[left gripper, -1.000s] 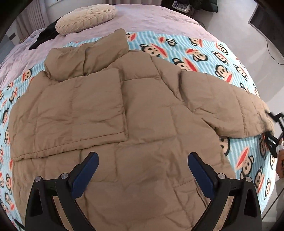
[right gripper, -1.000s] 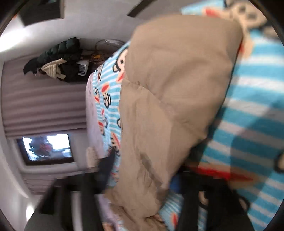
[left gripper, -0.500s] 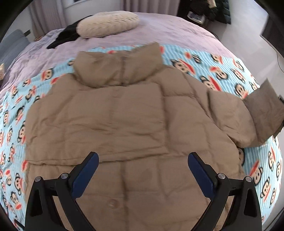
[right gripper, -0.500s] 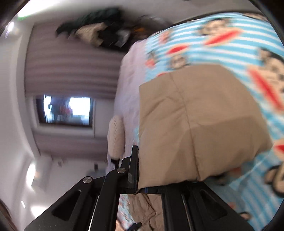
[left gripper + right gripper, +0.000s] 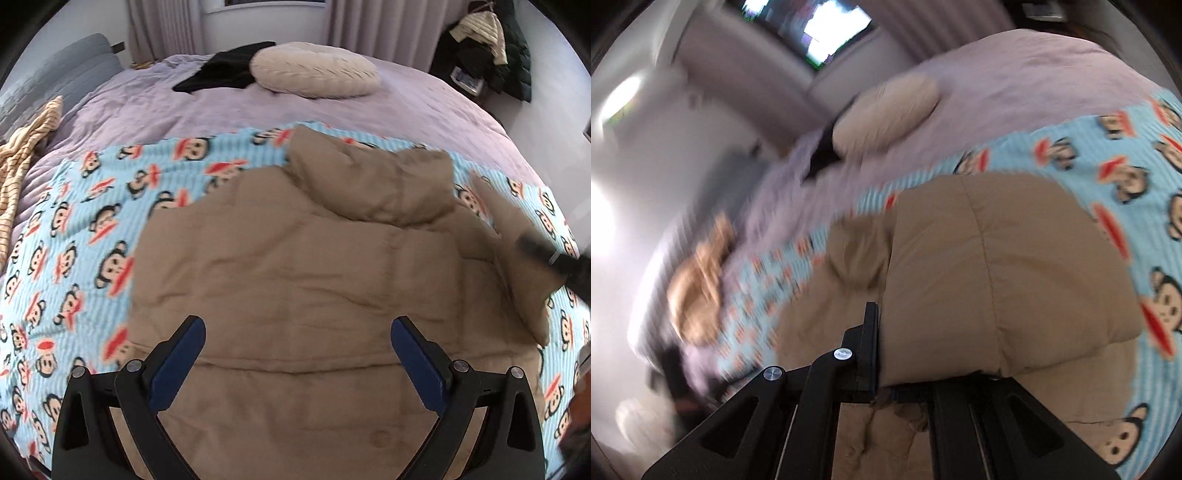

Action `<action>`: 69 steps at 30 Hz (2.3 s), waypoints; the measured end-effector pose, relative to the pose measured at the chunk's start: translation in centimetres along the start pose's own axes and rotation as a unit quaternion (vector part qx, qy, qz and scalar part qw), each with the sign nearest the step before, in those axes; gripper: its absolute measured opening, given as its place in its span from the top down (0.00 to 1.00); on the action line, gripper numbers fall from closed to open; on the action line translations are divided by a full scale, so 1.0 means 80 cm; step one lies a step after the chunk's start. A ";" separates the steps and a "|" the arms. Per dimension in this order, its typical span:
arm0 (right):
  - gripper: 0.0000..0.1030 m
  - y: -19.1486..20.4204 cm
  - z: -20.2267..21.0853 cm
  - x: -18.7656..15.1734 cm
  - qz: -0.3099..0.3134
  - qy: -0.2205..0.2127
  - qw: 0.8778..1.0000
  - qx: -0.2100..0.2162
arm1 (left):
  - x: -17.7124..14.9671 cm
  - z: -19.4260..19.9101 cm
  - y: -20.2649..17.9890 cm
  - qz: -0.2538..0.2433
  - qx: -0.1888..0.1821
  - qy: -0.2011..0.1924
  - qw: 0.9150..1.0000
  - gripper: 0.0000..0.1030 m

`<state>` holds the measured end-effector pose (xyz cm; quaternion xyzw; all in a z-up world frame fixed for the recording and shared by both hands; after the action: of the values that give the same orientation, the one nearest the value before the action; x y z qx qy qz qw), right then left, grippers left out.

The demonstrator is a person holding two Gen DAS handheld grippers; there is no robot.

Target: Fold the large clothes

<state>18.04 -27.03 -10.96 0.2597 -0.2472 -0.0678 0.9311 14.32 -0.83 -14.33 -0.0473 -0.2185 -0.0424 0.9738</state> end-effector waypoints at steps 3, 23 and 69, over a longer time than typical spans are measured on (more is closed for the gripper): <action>0.95 0.007 -0.052 -0.043 0.019 0.053 0.998 -0.031 | 0.002 -0.004 0.024 0.007 0.003 0.002 1.000 0.02; 0.33 -0.044 -0.018 -0.090 -0.153 0.014 0.986 -0.063 | 0.000 -0.046 0.059 0.022 -0.039 0.033 0.998 0.02; 0.95 -0.190 0.011 -0.127 -0.234 0.023 0.960 -0.151 | -0.022 -0.103 0.012 -0.003 -0.187 0.104 0.977 0.87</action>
<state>8.82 -37.85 -22.46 0.1685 -0.1451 -0.3137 0.9231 16.32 -0.66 -22.60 -0.2230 -0.1047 -0.0902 0.9650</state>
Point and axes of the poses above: each gripper's, at about its wrist camera, not at the fingertips, and z roughly against the way its jaws point, y to its left, x to its top, the point moved 2 cm from there along -z, roughly the way its jaws point, and after that the axes turned 4 degrees about y, right-handed, at the moved point
